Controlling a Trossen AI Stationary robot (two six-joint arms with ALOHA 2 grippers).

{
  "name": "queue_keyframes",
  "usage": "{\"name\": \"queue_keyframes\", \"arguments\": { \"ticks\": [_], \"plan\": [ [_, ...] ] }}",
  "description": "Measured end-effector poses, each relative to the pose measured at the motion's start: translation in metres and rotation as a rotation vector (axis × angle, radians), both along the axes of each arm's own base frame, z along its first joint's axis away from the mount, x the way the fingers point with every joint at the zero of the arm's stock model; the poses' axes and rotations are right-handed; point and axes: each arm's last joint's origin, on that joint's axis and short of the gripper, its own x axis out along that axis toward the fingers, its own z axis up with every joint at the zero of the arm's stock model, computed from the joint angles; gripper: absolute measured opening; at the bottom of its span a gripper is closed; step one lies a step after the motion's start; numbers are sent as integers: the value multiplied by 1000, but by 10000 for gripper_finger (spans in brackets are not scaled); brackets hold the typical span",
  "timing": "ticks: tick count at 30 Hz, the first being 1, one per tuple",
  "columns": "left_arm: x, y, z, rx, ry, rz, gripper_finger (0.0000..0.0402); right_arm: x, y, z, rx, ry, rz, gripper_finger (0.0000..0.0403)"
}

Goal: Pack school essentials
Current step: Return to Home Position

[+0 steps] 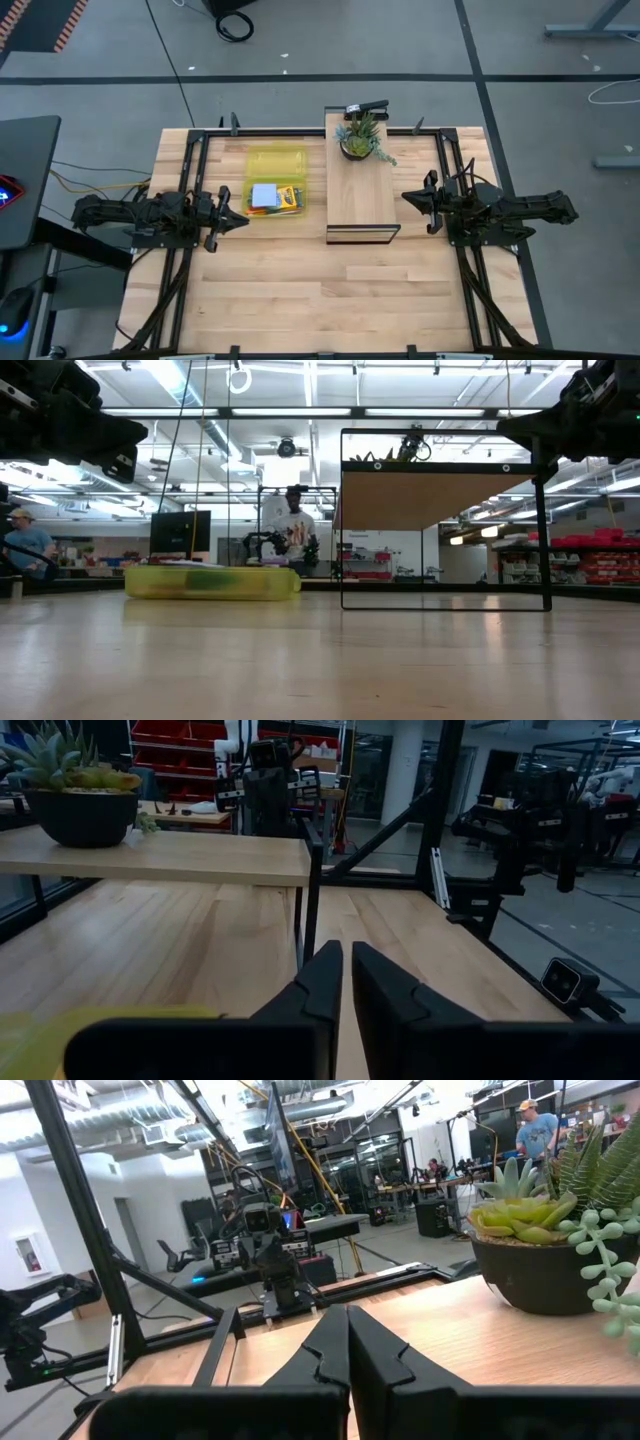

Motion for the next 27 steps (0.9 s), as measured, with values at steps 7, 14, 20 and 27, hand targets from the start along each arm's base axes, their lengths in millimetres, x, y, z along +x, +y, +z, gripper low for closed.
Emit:
{"name": "queue_keyframes", "arguments": {
  "ticks": [7,14,20,27],
  "plan": [
    [0,0,0,0,0,0,40,0,0,0,0,0,0,6],
    [0,0,0,0,0,0,30,0,0,0,0,0,0,6],
    [0,0,0,0,0,1,31,0,0,0,0,0,0,6],
    [0,0,0,0,0,0,40,0,0,0,0,0,0,6]
  ]
}}
